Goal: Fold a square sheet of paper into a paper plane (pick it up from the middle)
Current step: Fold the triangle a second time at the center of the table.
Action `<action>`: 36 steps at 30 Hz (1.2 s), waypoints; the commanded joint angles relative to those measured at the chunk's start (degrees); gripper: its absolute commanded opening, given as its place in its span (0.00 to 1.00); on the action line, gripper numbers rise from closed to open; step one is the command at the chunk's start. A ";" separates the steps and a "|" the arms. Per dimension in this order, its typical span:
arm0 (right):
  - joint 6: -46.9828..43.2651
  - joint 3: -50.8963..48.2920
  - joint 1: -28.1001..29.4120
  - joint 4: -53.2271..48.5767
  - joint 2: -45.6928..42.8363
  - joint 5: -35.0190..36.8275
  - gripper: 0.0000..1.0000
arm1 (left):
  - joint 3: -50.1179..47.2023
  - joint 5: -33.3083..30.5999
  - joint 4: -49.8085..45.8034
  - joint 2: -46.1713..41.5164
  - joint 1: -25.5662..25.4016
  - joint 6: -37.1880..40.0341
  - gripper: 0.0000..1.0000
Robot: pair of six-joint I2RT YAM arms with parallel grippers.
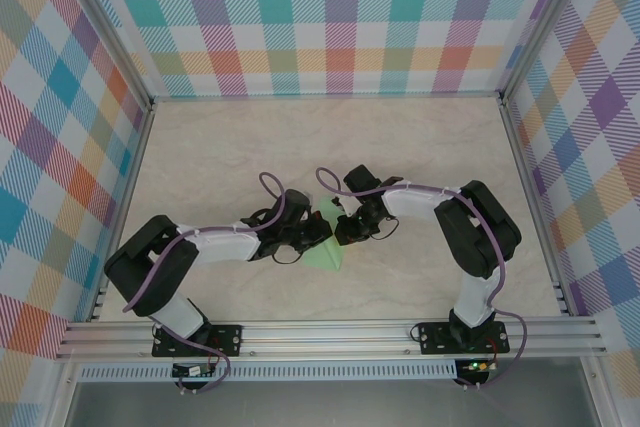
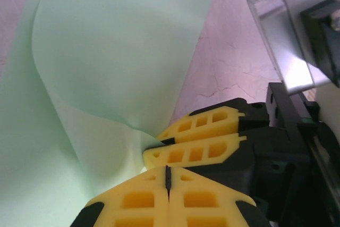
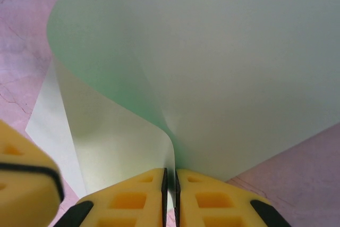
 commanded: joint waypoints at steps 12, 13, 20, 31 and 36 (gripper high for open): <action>-0.23 -0.09 -0.08 -0.14 1.70 0.84 0.15 | 1.86 -2.08 -1.24 6.69 1.27 1.98 0.00; -0.24 -0.02 -0.07 -0.26 1.61 0.87 0.15 | 1.74 -2.23 -1.36 7.22 1.29 1.73 0.00; 1.03 0.76 -0.08 -0.33 0.00 0.44 0.20 | -0.93 -3.54 -2.62 6.90 1.28 0.98 0.00; 9.46 -0.51 -0.73 -2.70 -9.48 5.66 0.48 | -1.52 -3.56 -2.61 5.83 1.27 1.44 0.00; 17.39 -5.80 -0.45 6.77 -11.67 -8.57 0.26 | -1.26 -3.10 -2.07 6.11 1.22 1.51 0.00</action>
